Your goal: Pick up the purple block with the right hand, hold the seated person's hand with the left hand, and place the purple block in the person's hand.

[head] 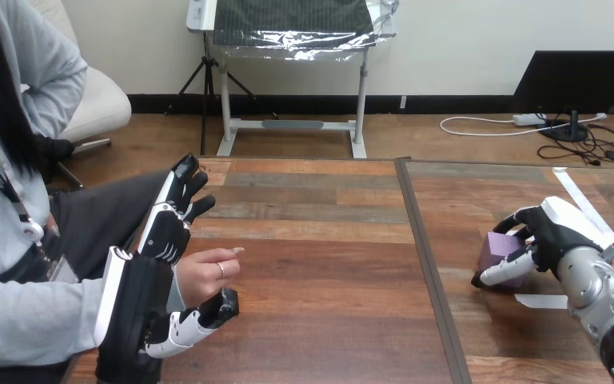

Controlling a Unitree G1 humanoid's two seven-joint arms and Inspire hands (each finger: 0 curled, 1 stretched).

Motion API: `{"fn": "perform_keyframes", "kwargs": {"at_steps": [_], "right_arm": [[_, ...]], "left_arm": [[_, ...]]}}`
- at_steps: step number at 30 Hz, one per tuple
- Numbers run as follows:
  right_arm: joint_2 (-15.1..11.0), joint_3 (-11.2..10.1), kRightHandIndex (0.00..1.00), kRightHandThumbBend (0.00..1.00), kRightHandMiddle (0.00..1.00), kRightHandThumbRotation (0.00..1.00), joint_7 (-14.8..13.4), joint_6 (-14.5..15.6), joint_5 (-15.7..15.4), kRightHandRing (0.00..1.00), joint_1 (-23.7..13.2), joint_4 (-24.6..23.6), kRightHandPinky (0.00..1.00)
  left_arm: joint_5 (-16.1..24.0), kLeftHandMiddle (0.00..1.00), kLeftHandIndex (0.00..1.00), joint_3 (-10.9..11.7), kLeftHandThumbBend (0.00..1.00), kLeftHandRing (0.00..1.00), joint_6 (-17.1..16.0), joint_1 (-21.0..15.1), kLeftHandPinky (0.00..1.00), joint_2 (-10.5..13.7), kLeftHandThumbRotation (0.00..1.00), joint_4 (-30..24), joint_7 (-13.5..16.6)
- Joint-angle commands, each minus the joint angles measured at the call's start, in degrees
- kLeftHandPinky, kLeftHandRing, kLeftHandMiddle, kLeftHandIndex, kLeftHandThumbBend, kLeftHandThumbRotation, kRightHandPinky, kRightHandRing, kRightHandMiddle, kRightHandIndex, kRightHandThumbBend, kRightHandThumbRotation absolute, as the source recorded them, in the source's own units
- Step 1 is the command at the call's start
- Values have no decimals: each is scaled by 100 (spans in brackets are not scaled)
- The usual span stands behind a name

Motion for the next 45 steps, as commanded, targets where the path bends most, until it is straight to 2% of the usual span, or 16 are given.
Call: {"fn": "perform_keyframes", "kwargs": {"at_steps": [1, 7, 16, 40, 45], "right_arm": [[93, -46, 67, 90, 66, 0, -166, -31, 30, 62, -200, -74, 57], [108, -90, 61, 86, 62, 0, -194, -38, 79, 56, -209, -84, 52], [114, -103, 54, 81, 59, 0, -158, -41, 89, 54, -245, -93, 49], [207, -177, 53, 81, 56, 0, -287, -195, 150, 54, -314, -132, 51], [229, -220, 53, 83, 55, 0, -344, -331, 216, 54, -316, -153, 50]], "left_arm": [[-120, 97, 95, -83, 100, 94, -82, -237, 87, -20, 69, -247, -40], [-119, 97, 95, -77, 100, 95, -102, -250, 87, -8, 69, -234, -61], [-112, 97, 95, -44, 100, 95, -172, -303, 88, -32, 70, -165, -51], [-100, 97, 95, -42, 100, 94, -183, -355, 87, -26, 71, -146, -53], [-112, 97, 95, -56, 100, 95, -140, -341, 87, -8, 71, -157, -74]]}}
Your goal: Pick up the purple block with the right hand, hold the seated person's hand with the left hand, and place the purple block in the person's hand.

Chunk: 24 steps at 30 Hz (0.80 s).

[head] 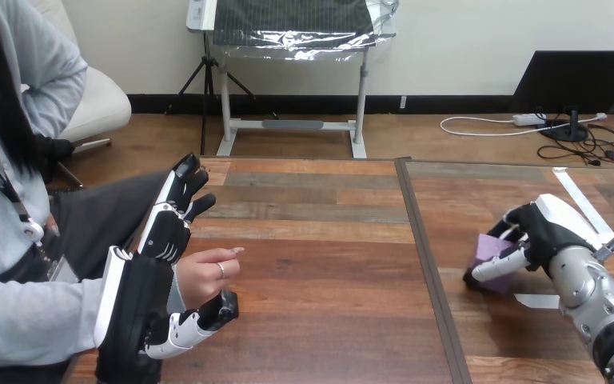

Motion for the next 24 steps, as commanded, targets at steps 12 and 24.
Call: {"fn": "perform_keyframes", "kwargs": {"at_steps": [12, 24], "right_arm": [[169, -185, 52, 84, 54, 0, -263, -426, 209, 52, -386, -191, 48], [220, -341, 50, 84, 53, 0, -146, -742, 397, 51, -429, -243, 47]], "left_arm": [[-56, 97, 95, -19, 100, 94, 35, -298, 87, -31, 71, -201, -8], [124, 96, 94, 118, 100, 93, 56, -283, 86, -57, 72, -143, 100]]}}
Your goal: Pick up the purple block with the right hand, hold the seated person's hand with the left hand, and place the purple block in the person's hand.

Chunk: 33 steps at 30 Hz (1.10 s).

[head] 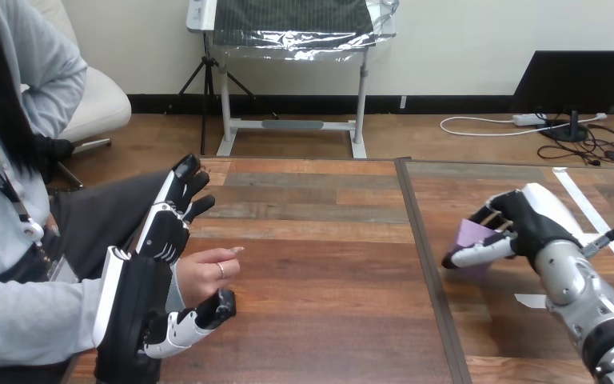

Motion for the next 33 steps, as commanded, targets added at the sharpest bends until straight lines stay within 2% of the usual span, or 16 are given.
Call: {"fn": "perform_keyframes", "kwargs": {"at_steps": [1, 9, 15, 19, 22, 24, 28, 33], "right_arm": [[64, -143, 50, 84, 53, 0, -11, -276, 165, 51, -435, -247, 47], [117, -267, 50, 83, 53, 0, 111, -419, 337, 50, -459, -281, 46], [139, -293, 50, 83, 52, 0, 142, -572, 378, 49, -454, -307, 45], [166, -327, 50, 83, 52, 0, 173, -670, 429, 49, -447, -340, 45], [188, -358, 50, 83, 52, 0, 187, -732, 482, 49, -435, -355, 45], [203, -382, 50, 83, 52, 0, 204, -762, 525, 49, -427, -359, 46], [251, -448, 51, 82, 53, 0, 279, -863, 658, 50, -409, -391, 46], [306, -545, 51, 81, 53, 0, 361, -968, 813, 50, -375, -421, 46]], "left_arm": [[122, 96, 94, 98, 100, 93, 37, -282, 86, -56, 72, -135, 93], [276, 95, 94, 179, 100, 92, 119, -262, 85, -60, 73, -136, 211], [630, 96, 94, 343, 100, 92, 143, -277, 85, -26, 74, -105, 420], [1113, 96, 94, 580, 100, 92, 238, -256, 84, -24, 75, -162, 728], [1323, 96, 94, 660, 100, 92, 347, -232, 83, -33, 74, -216, 929], [1397, 95, 94, 676, 100, 93, 437, -216, 84, -42, 72, -247, 1040], [1737, 93, 91, 891, 100, 91, 685, -178, 82, -158, 62, -356, 1565], [2111, 91, 88, 957, 100, 89, 829, -155, 81, -126, 55, -434, 1982]]}}
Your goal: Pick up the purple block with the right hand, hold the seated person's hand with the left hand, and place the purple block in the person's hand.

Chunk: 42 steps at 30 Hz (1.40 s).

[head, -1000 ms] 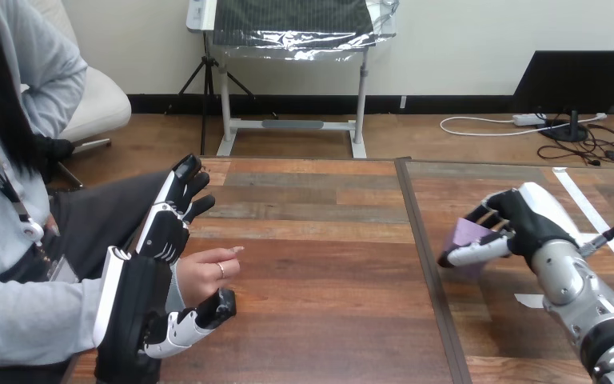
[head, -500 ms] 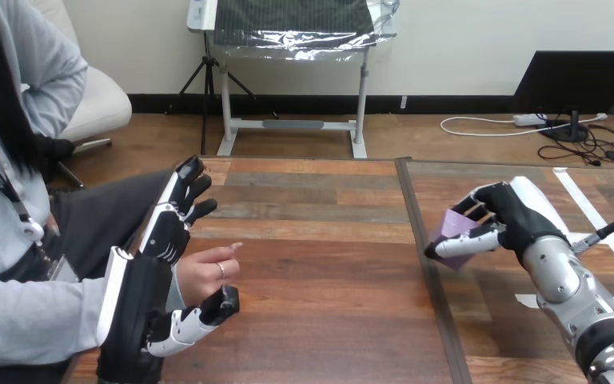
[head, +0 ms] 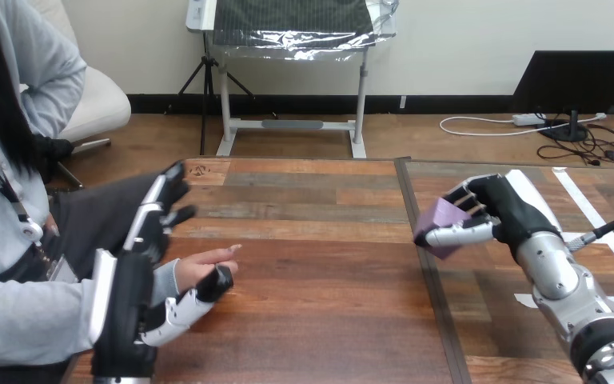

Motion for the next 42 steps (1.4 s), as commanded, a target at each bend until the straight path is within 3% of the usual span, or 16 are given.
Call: {"fn": "perform_keyframes", "kwargs": {"at_steps": [1, 6, 12, 20, 31, 36, 42], "right_arm": [[108, -169, 51, 81, 53, 0, 43, -253, 179, 50, -367, -391, 47], [149, -179, 51, 81, 53, 0, 42, -300, 225, 50, -346, -420, 47], [203, -206, 51, 81, 52, 0, 43, -475, 297, 50, -283, -462, 47], [289, -251, 51, 81, 52, 0, 51, -623, 415, 50, -216, -532, 47], [405, -393, 51, 80, 53, 0, 179, -824, 646, 50, -111, -626, 46], [439, -457, 51, 80, 53, 0, 273, -917, 736, 50, -66, -668, 46], [460, -482, 50, 80, 53, 0, 343, -1033, 792, 49, -5, -706, 46]], "left_arm": [[344, 91, 88, 170, 100, 88, 167, -171, 80, -2, 54, -362, 448], [691, 90, 88, 175, 100, 88, 405, -144, 81, 80, 49, -503, 833], [1289, 90, 89, 154, 100, 88, 791, -145, 82, 340, 50, -679, 1346], [2053, 91, 90, 49, 100, 89, 1716, -80, 83, 748, 53, -1239, 1872], [2482, 93, 94, -142, 100, 92, 2673, -95, 84, 1309, 52, -1630, 2015], [2538, 94, 96, -278, 100, 93, 2932, -154, 86, 1565, 49, -1644, 2008], [2769, 94, 95, -466, 100, 92, 3069, -319, 85, 1895, 45, -1429, 2202]]}}
